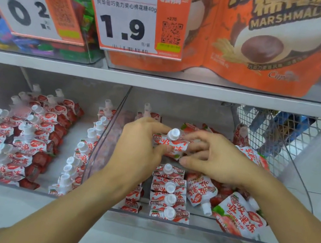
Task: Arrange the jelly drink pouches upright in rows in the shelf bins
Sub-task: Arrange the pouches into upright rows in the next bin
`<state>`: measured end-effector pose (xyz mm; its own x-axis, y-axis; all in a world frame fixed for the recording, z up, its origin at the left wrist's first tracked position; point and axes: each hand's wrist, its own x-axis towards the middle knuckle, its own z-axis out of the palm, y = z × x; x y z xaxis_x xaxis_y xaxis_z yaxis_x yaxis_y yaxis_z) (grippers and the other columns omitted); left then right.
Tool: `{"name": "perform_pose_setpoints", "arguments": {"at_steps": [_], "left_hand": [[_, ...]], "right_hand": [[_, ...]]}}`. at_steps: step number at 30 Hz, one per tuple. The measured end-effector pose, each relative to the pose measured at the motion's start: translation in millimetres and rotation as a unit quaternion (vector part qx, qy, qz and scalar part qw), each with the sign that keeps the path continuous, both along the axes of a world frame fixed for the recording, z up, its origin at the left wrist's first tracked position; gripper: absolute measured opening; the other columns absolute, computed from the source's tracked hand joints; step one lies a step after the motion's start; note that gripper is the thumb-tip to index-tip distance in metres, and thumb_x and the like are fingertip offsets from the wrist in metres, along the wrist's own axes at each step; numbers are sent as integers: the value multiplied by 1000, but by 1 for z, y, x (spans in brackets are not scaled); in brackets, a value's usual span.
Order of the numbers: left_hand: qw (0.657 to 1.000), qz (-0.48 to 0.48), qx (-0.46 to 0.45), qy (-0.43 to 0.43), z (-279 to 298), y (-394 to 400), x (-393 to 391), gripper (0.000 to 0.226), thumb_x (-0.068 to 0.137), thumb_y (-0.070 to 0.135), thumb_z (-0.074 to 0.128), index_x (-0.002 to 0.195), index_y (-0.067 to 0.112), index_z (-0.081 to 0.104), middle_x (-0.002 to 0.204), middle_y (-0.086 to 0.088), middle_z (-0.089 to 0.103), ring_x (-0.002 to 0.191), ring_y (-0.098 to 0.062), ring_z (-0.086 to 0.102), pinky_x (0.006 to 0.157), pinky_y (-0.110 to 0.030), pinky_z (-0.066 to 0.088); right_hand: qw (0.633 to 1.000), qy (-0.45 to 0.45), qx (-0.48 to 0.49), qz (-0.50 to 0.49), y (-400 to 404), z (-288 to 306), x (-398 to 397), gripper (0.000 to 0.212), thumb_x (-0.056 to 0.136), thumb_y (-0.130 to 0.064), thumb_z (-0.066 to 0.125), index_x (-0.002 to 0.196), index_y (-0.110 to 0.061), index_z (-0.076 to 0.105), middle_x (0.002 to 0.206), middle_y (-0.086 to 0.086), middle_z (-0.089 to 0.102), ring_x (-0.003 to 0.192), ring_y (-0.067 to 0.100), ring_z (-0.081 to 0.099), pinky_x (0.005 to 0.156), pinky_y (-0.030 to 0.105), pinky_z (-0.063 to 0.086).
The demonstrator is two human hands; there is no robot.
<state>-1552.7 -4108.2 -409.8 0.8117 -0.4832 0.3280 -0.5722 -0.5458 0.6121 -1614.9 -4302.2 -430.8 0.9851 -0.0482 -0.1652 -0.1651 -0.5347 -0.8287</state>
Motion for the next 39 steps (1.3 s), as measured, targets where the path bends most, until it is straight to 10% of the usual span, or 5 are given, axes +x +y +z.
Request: {"name": "perform_pose_setpoints", "arguments": {"at_steps": [5, 20, 29, 35, 39], "left_hand": [[999, -20, 32, 4, -5, -6, -1, 36, 78, 29, 78, 113, 30, 70, 110, 9, 66, 99, -5, 58, 80, -7, 36], [987, -74, 138, 36, -19, 18, -28, 50, 87, 55, 56, 126, 26, 48, 93, 12, 59, 76, -4, 53, 64, -16, 43], [993, -58, 95, -22, -19, 6, -2, 50, 89, 32, 64, 136, 24, 49, 127, 6, 56, 107, -9, 55, 78, -4, 27], [988, -98, 122, -13, -19, 3, 3, 23, 96, 30, 55, 113, 25, 69, 102, 8, 72, 75, -1, 59, 57, 1, 37], [983, -118, 137, -17, -21, 6, 3, 24, 97, 36, 51, 110, 26, 68, 94, 9, 72, 62, 0, 57, 53, -4, 38]], "right_hand": [[986, -134, -96, -6, 14, 5, 2, 35, 87, -37, 74, 120, -41, 62, 112, -19, 66, 85, -2, 67, 74, 20, 54], [980, -41, -195, 18, 17, -4, 14, 19, 87, -36, 74, 91, -29, 57, 99, -10, 63, 92, 13, 63, 79, 34, 53], [944, -17, -328, 36, 27, -6, 22, 26, 86, -30, 74, 81, -25, 48, 83, -5, 53, 82, 22, 56, 67, 39, 49], [969, -27, -245, -5, 0, 20, 14, 20, 89, -16, 71, 106, -28, 70, 110, -11, 68, 94, 3, 64, 83, 23, 51], [926, -96, -365, -18, -4, 23, 32, 61, 83, -30, 75, 138, -30, 48, 135, 0, 53, 121, 21, 51, 95, 27, 42]]}}
